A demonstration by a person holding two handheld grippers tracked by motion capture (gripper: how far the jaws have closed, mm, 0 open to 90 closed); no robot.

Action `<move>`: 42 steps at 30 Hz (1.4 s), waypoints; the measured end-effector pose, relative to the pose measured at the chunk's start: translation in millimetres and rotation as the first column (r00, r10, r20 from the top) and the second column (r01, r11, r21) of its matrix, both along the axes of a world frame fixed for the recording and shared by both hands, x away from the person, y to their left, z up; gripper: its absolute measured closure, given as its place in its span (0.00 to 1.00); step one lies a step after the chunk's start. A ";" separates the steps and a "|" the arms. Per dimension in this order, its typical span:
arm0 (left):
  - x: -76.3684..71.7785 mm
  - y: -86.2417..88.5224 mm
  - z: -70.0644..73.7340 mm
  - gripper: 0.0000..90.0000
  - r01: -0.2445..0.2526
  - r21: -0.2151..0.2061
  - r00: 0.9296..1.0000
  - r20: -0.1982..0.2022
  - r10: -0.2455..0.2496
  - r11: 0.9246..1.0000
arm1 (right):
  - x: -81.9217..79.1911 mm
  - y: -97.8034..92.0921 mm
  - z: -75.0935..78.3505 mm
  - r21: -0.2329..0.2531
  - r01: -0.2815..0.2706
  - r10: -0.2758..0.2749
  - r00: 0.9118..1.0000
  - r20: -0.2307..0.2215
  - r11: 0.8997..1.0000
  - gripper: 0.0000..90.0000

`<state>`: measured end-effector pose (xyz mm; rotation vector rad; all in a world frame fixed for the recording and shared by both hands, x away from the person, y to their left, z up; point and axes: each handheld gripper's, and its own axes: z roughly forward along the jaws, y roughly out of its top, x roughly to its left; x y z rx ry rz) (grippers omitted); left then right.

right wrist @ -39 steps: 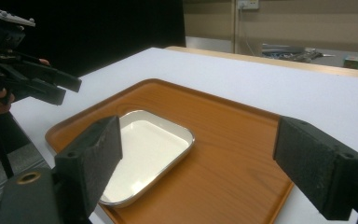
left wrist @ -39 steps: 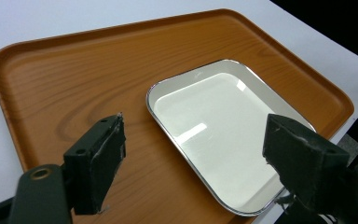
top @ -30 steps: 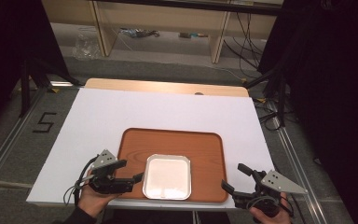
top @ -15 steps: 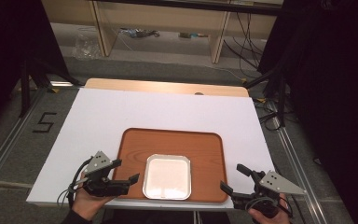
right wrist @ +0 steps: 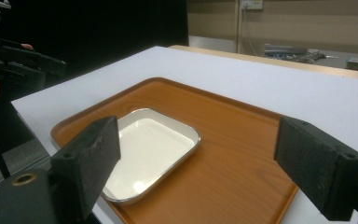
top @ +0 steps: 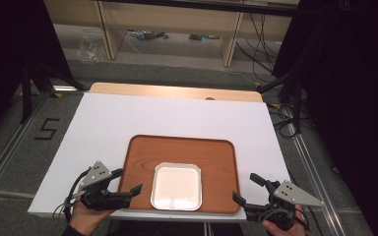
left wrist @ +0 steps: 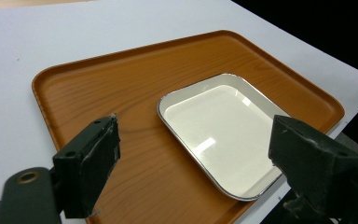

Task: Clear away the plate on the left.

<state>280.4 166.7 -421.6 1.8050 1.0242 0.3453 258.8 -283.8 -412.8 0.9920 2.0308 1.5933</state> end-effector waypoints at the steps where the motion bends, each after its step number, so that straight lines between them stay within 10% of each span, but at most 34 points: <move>1: -1.0 1.0 0.3 0.18 0.002 -0.002 1.000 0.003 -0.002 1.000 | 0.8 -1.4 0.2 -0.019 0.007 -0.006 1.000 0.024 1.000 0.17; 25: -27.7 10.8 5.3 0.18 0.023 0.067 0.999 0.033 -0.025 0.997 | 0.3 -1.1 0.4 -0.028 0.001 0.000 1.000 0.023 1.000 0.17; 42: -37.1 19.2 7.9 0.18 -0.020 0.030 0.999 0.042 0.018 0.999 | 0.3 -0.4 -0.4 -0.028 -0.008 0.008 1.000 0.025 1.000 0.17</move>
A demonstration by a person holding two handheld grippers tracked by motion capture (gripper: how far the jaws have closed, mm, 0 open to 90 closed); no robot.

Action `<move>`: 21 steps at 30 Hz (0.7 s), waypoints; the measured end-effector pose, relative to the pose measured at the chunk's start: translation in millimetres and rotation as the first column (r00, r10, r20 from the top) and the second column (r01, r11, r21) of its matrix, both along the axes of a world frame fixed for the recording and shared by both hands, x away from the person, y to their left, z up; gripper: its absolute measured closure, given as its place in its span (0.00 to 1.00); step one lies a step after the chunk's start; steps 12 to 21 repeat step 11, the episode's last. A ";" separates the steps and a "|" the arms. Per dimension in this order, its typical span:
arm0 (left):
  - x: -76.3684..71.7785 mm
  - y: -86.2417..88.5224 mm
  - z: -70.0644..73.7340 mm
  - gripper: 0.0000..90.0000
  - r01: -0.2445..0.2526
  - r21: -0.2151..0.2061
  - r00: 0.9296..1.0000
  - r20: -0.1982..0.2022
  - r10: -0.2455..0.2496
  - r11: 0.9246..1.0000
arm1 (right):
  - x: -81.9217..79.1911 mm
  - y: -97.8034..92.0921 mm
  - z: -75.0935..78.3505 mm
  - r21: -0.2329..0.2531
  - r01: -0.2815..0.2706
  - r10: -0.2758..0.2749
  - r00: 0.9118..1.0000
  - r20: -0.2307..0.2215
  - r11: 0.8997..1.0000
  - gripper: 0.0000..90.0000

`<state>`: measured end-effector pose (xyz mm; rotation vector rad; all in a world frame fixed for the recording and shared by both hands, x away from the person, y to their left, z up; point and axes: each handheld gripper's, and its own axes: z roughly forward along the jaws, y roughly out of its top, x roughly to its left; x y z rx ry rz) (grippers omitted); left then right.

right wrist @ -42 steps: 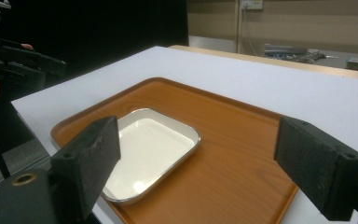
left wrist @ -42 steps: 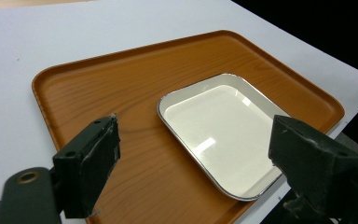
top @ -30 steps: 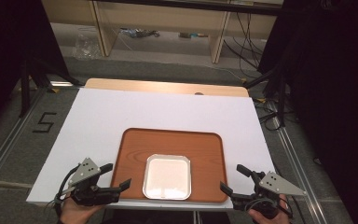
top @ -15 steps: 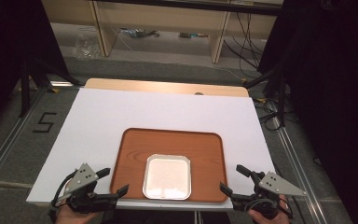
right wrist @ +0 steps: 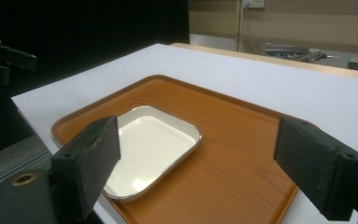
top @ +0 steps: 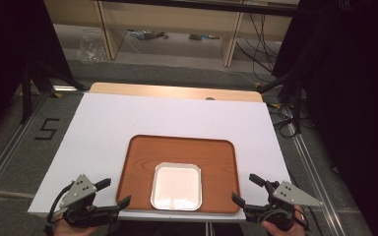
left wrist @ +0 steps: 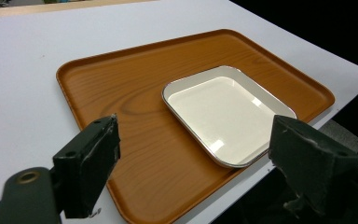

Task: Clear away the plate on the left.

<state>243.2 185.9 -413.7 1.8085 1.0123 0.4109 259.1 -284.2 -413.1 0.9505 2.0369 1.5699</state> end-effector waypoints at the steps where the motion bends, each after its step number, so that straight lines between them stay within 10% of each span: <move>1: -0.3 0.6 0.1 0.18 0.000 0.003 1.000 -0.001 0.000 1.000 | 0.1 0.1 -0.2 0.000 0.004 -0.004 1.000 0.006 1.000 0.17; 21: 2.8 0.3 -2.2 0.18 -0.005 0.001 1.000 -0.020 0.005 1.000 | 0.1 -1.3 0.3 -0.010 0.006 -0.006 1.000 -0.005 1.000 0.17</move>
